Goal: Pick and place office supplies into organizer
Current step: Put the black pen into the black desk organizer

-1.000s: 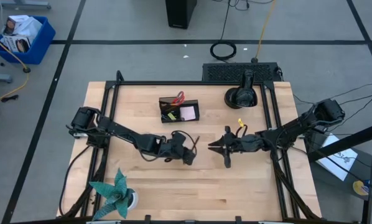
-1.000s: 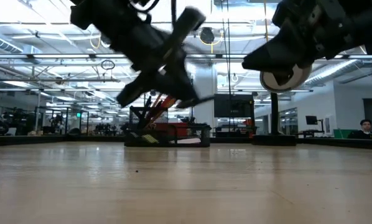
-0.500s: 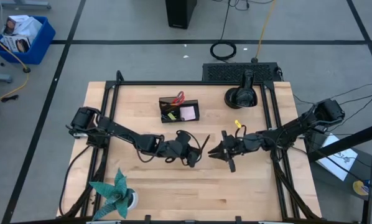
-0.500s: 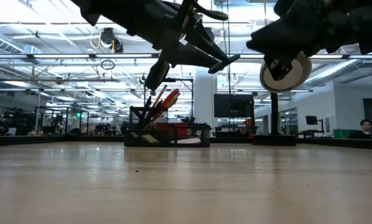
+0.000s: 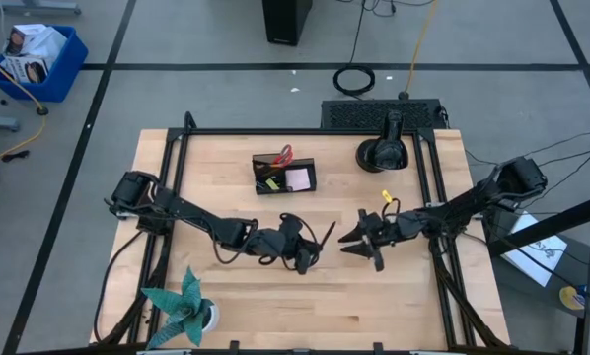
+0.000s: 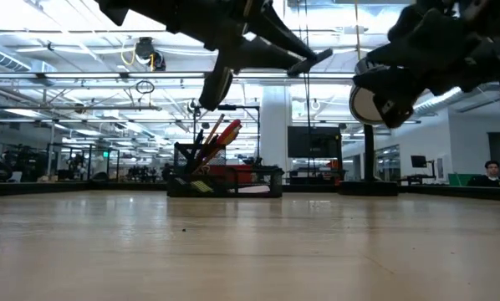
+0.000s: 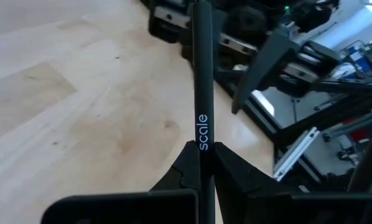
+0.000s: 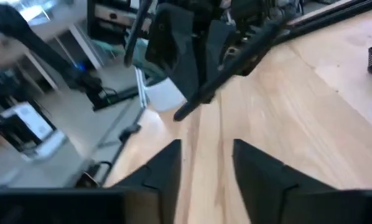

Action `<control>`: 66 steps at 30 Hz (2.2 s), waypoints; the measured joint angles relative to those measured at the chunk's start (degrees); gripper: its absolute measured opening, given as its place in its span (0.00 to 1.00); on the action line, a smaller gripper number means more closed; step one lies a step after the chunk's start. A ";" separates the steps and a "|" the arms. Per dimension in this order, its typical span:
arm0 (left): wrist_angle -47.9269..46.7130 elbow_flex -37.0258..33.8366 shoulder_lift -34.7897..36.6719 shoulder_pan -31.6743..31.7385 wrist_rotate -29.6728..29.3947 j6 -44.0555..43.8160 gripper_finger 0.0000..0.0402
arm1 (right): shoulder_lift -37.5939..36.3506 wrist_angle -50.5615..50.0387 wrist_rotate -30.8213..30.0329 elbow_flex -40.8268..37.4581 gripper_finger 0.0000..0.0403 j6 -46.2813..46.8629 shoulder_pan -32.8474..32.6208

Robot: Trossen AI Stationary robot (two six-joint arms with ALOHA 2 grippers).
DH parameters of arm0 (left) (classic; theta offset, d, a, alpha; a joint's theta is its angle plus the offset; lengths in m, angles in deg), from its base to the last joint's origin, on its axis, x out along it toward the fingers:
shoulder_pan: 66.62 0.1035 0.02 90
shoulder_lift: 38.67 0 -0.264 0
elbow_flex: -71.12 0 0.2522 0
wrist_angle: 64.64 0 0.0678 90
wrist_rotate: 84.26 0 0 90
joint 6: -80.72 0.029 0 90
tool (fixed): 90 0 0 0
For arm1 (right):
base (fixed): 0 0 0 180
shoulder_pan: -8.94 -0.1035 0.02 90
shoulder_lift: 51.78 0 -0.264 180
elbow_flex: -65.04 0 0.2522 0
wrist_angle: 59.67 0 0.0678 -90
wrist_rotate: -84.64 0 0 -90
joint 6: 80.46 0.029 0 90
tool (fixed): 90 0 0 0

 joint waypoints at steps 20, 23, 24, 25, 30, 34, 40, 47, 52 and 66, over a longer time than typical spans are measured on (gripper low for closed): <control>3.55 0.00 0.00 -0.57 0.28 2.01 0.06 | 0.48 9.35 -1.63 0.54 0.59 6.14 3.13; 4.20 0.00 0.00 -0.68 0.30 2.60 0.06 | 0.48 7.86 -1.70 1.22 0.59 6.09 3.49; 4.38 0.00 0.00 -0.68 0.31 2.62 0.06 | 0.50 7.75 -1.70 1.22 0.59 6.24 3.69; 4.41 0.00 0.00 -0.70 0.33 2.65 0.06 | 0.50 7.78 -1.73 1.22 0.59 6.65 3.96; 4.46 0.00 0.00 -0.72 0.35 3.53 0.06 | 0.50 8.23 -1.66 1.24 0.59 7.82 5.55; 4.46 0.00 0.00 -0.72 0.75 3.61 0.06 | 2.07 7.83 -1.47 3.15 0.59 8.36 6.38; 4.43 0.00 -0.02 -0.72 0.83 3.67 0.06 | 6.58 7.76 0.13 6.79 0.59 8.27 6.36; 4.35 -0.02 -0.02 -0.72 0.78 3.63 0.06 | 8.88 9.40 0.46 6.90 0.55 8.16 6.36; 4.50 -0.02 -0.02 -0.87 0.69 3.63 0.06 | 8.74 10.66 2.97 6.88 0.43 7.29 6.36; 4.30 -0.02 -0.04 -0.96 0.15 4.27 0.07 | 8.68 12.68 5.42 6.86 0.07 5.91 6.32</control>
